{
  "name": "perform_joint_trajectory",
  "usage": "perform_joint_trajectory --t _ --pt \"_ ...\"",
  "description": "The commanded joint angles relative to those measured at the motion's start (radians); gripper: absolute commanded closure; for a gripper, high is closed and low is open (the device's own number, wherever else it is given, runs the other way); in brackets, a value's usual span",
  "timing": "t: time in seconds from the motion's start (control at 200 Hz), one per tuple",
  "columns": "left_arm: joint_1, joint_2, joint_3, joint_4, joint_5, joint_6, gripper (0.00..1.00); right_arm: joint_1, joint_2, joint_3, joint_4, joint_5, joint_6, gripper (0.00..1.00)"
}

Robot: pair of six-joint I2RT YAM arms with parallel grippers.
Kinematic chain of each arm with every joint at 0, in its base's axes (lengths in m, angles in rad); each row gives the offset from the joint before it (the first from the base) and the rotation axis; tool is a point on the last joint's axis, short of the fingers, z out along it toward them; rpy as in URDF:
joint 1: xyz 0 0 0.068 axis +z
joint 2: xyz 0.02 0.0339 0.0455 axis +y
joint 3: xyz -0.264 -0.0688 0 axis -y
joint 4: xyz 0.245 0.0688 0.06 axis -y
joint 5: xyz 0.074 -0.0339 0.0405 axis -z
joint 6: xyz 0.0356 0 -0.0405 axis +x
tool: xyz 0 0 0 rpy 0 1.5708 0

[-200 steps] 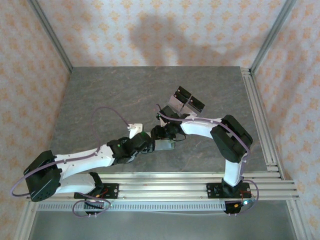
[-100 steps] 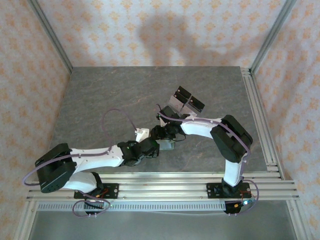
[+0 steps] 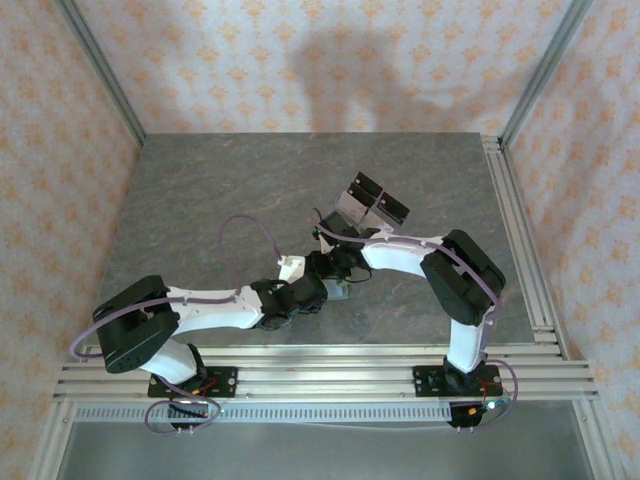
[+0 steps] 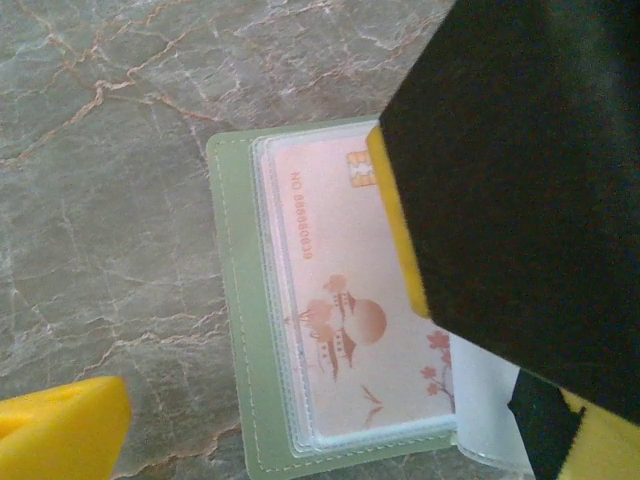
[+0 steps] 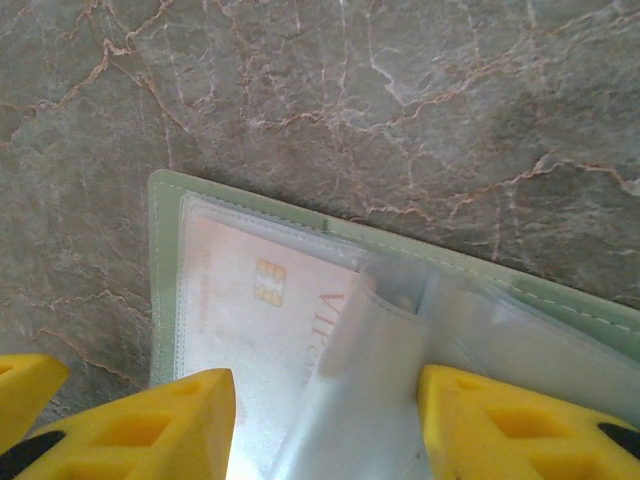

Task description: Put the credit cards into the card holder

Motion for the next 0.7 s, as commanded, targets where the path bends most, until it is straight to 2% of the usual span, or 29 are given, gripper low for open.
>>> perform_joint_trajectory --t 0.0,0.35,0.696 --pt "-0.005 0.015 -0.005 -0.011 -0.065 -0.032 0.0 0.001 -0.018 -0.002 -0.034 -0.01 0.007 0.49" --pt "-0.005 0.006 -0.024 -0.012 -0.079 -0.045 0.0 -0.036 -0.179 -0.082 -0.004 0.046 0.083 0.45" --pt "-0.005 -0.005 -0.028 -0.017 -0.083 -0.048 0.0 -0.036 -0.133 -0.134 0.074 -0.008 0.123 0.44"
